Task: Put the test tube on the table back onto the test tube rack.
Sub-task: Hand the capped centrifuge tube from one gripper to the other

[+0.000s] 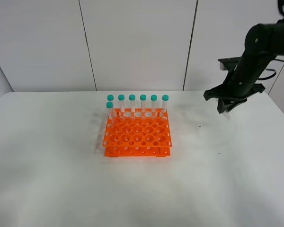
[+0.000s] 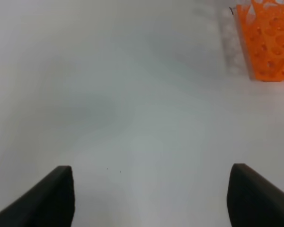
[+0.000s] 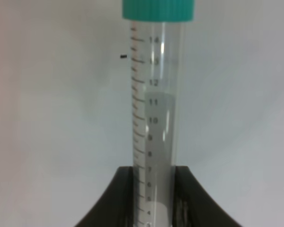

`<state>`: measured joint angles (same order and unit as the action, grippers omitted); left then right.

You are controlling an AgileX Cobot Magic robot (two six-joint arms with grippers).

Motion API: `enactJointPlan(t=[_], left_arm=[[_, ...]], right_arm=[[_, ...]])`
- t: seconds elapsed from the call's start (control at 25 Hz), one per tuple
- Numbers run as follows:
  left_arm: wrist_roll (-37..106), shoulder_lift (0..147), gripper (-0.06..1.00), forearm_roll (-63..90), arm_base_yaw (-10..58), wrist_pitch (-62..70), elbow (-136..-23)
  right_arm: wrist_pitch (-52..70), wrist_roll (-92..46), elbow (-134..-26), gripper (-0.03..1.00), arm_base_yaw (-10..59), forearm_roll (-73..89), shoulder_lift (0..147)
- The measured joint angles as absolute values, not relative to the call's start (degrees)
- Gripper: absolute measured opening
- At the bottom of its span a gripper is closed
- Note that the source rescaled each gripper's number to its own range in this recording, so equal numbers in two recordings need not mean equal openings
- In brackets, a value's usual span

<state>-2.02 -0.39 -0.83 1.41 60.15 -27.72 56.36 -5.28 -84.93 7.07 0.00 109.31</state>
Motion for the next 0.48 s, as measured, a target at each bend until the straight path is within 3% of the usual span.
enactJointPlan(t=[0.24, 0.48], left_arm=[[-2.02, -0.39, 0.96, -0.83, 1.41, 60.15, -27.72], [-2.02, -0.39, 0.96, -0.83, 1.41, 60.15, -27.72]], right_arm=[[61.26, -5.28, -82.16, 0.03, 7.07, 0.00, 95.37], [60.90, -5.33, -67.16, 0.03, 7.07, 0.00, 77.97]])
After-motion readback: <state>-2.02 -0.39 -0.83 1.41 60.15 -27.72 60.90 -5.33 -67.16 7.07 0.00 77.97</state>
